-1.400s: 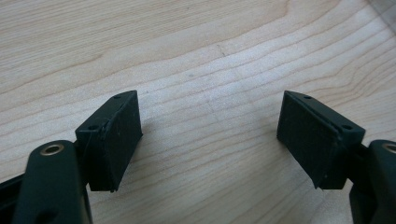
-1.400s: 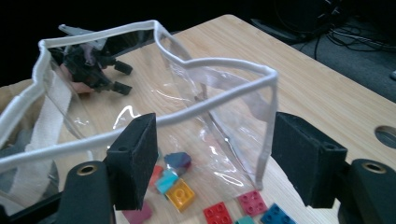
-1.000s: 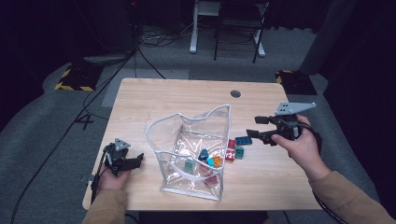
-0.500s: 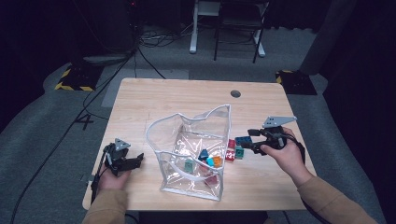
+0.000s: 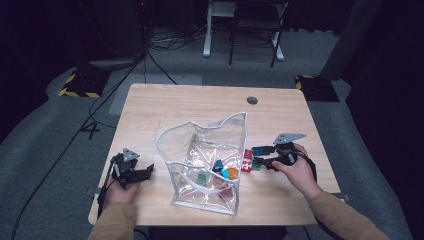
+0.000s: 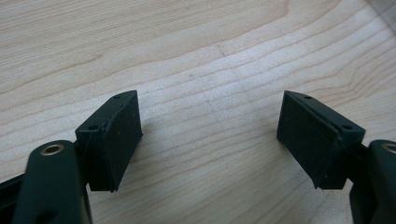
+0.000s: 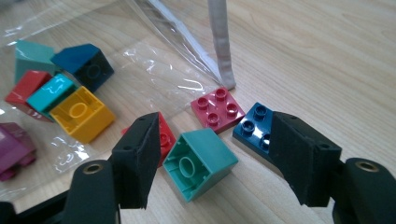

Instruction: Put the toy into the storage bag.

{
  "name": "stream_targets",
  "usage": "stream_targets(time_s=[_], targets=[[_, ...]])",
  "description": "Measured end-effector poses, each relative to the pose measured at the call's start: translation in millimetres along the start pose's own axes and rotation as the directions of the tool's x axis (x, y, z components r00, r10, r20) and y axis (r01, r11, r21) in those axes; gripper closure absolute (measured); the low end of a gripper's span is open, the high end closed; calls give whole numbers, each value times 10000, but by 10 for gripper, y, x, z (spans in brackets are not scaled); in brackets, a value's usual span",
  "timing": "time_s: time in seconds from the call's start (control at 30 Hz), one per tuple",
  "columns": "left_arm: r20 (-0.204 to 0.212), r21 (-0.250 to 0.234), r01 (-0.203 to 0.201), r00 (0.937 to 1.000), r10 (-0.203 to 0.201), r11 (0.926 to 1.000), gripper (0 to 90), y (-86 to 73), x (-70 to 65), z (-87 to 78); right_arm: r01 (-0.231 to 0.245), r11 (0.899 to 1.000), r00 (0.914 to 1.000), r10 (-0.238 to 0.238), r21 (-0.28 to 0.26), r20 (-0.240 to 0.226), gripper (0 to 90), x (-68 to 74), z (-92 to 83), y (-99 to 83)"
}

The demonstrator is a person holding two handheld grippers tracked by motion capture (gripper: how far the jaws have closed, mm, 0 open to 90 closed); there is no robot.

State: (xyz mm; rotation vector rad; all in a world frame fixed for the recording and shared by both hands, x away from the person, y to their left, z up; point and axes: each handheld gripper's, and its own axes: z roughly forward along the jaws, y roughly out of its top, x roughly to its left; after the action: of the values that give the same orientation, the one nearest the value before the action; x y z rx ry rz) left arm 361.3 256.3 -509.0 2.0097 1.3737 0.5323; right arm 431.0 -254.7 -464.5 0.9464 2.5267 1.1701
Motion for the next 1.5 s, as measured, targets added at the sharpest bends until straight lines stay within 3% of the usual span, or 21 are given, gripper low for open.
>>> stream_targets(time_s=[0.3, 0.47, 0.83, 1.07, 1.23, 1.5], targets=[[-1, 1, -3, 10000, 3, 10000, 223, 0, 0, 0, -205, 9996, 9994, 211, -184, 278, 357, 28, 195, -36], [0, 0, -2, 10000, 2, 10000, 223, 0, 0, 0, -51, 9998, 9988, 59, -167, 490, 364, 71, 248, -8], [-9, 2, -4, 10000, 4, 10000, 223, 0, -1, 0, -272, 9992, 9913, 230, 308, 1299, 416, -57, 119, -155], [-9, 1, -4, 10000, 4, 10000, 223, 0, -1, 0, -320, 9972, 9930, 241, 675, 1153, 582, -81, 111, -239], [-8, 2, -5, 10000, 5, 10000, 223, 0, -1, 0, -82, 9981, 9933, 11, 611, 1157, 591, -71, 71, -226], [-7, 2, -5, 10000, 5, 10000, 222, 0, -1, 0, 136, 9995, 9964, -158, 274, 838, 591, 14, -131, -46]])
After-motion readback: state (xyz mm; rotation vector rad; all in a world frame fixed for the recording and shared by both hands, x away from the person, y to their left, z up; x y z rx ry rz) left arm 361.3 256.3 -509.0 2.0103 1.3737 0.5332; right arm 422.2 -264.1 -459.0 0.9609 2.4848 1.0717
